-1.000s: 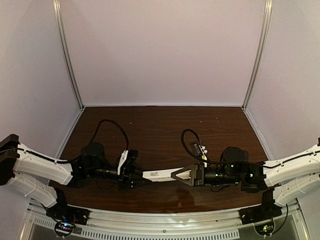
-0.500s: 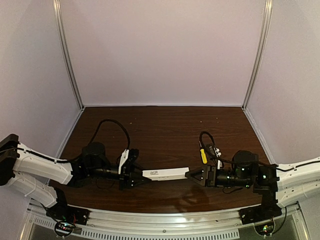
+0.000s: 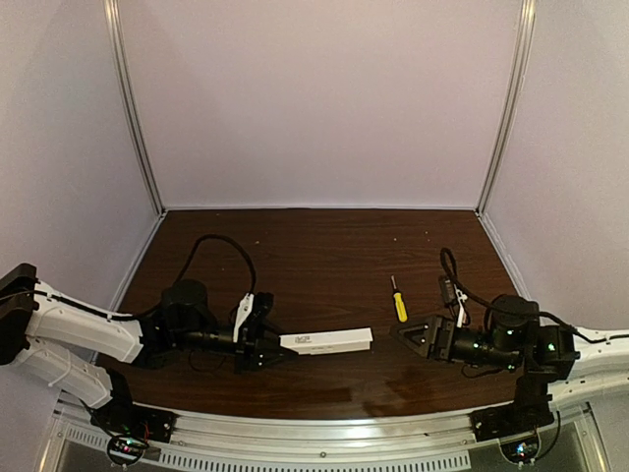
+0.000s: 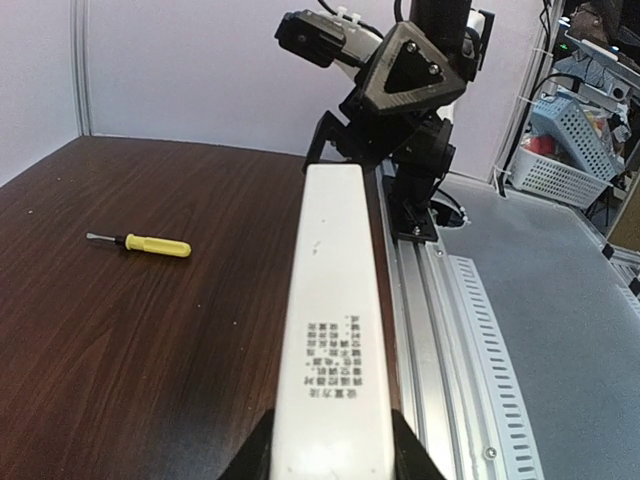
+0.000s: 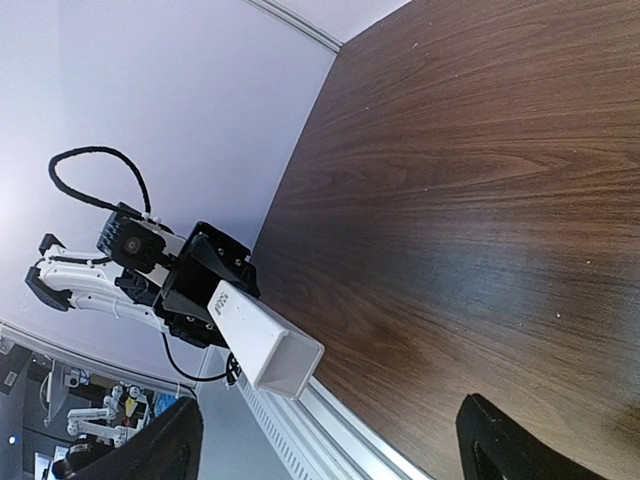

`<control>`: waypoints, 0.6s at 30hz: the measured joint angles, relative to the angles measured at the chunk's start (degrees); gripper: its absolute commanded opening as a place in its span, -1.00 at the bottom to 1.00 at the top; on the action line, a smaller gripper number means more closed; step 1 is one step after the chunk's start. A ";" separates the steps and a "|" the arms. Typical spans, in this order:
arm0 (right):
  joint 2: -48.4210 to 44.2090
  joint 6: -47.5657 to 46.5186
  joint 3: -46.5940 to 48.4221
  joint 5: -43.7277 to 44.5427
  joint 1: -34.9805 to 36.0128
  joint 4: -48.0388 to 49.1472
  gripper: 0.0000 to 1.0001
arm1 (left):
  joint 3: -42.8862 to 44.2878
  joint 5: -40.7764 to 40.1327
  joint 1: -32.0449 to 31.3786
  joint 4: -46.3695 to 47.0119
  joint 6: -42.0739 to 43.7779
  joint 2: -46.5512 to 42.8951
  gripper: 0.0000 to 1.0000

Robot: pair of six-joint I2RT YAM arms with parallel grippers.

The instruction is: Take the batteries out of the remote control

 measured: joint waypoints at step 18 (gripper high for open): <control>3.34 -0.07 -0.70 5.95 -0.04 -0.61 0.99 | 5.16 -11.06 0.00 -6.75 0.37 4.96 -1.00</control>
